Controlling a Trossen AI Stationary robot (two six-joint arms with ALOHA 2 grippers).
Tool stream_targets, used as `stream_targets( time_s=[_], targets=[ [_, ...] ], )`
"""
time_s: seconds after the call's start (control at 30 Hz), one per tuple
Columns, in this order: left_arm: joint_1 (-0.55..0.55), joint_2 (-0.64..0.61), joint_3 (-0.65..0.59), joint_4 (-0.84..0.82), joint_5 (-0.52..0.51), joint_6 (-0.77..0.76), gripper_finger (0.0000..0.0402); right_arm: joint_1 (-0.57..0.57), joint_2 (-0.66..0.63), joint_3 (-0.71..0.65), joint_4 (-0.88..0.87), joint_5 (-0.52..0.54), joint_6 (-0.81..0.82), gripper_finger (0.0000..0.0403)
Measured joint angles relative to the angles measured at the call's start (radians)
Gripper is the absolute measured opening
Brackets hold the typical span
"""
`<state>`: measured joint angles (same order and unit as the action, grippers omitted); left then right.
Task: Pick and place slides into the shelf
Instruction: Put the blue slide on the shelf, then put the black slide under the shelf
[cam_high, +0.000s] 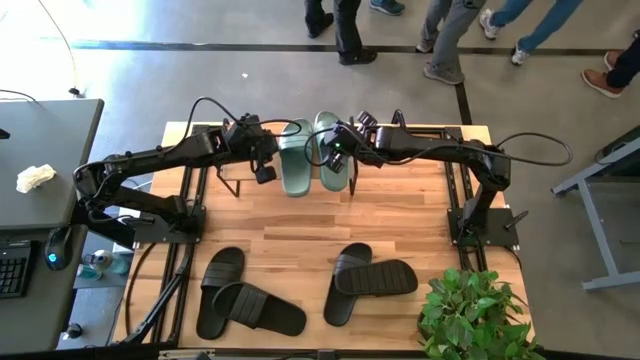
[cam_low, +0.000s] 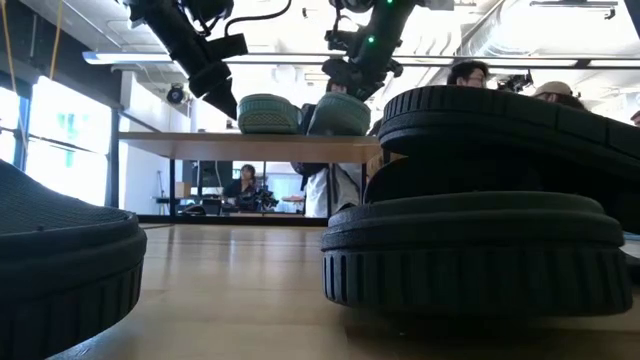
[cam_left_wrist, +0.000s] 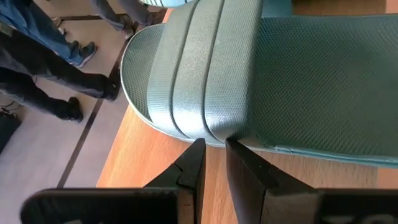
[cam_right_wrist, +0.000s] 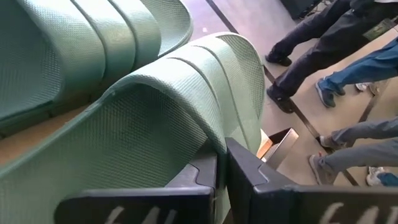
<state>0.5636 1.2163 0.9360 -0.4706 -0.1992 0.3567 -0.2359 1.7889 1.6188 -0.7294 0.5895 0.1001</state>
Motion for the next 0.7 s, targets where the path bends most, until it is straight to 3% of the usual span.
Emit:
stream_targets(
  time_s=[0.43,0.7],
  targets=[
    [-0.001,-0.003,0.0,-0.005,0.03,0.004,0.0053,0.0,0.0,0.0,0.008,-0.061,-0.01,0.0091],
    [-0.001,-0.07,0.0,-0.012,0.011,0.014,0.0053,0.003,0.0,0.017,0.005,-0.091,-0.014,0.0131]
  ],
)
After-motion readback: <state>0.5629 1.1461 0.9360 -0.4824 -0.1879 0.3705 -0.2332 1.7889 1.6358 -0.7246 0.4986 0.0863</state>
